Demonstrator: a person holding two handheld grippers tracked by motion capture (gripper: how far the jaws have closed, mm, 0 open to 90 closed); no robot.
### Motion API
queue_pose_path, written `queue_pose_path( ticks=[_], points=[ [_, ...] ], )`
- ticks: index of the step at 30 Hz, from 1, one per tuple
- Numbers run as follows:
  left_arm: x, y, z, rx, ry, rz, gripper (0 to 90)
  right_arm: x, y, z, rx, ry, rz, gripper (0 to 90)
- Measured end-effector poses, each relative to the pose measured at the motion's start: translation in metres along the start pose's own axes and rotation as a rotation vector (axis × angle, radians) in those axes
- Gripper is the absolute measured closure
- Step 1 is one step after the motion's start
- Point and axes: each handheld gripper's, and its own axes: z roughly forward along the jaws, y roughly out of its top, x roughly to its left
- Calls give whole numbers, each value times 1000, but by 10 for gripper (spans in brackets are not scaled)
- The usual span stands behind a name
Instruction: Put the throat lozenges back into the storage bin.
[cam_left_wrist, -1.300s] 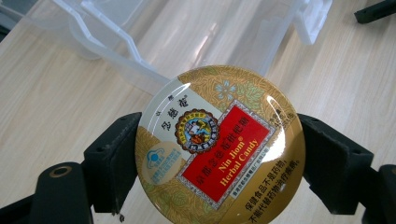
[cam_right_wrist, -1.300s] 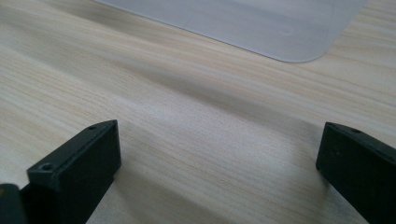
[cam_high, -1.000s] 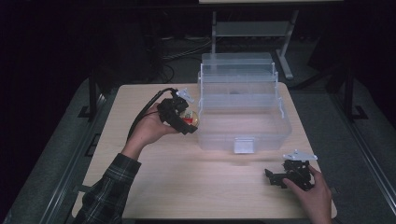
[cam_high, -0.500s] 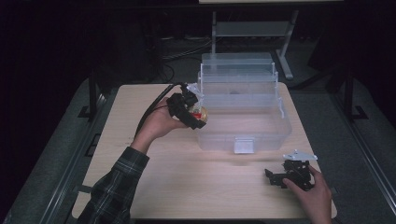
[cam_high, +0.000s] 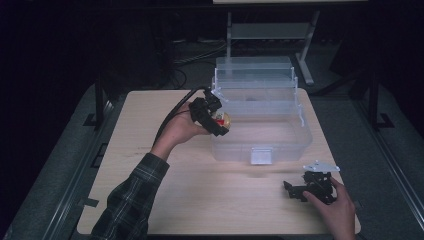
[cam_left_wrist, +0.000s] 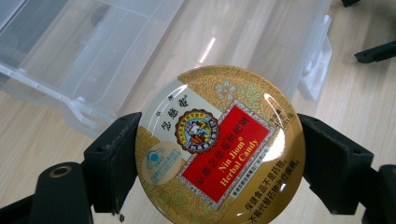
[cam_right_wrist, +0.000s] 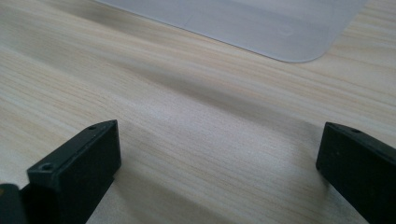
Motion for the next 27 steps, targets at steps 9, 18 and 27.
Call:
queue_pose_path(
  ticks=[9,18,27],
  points=[
    [-1,4,17,9,-15,7,197,0,0,0,0,-1,1,0],
    [2,3,29,18,-28,6,196,0,0,0,0,-1,0,0],
    [5,-2,40,28,-36,-12,195,0,0,0,0,0,0,0]
  ],
)
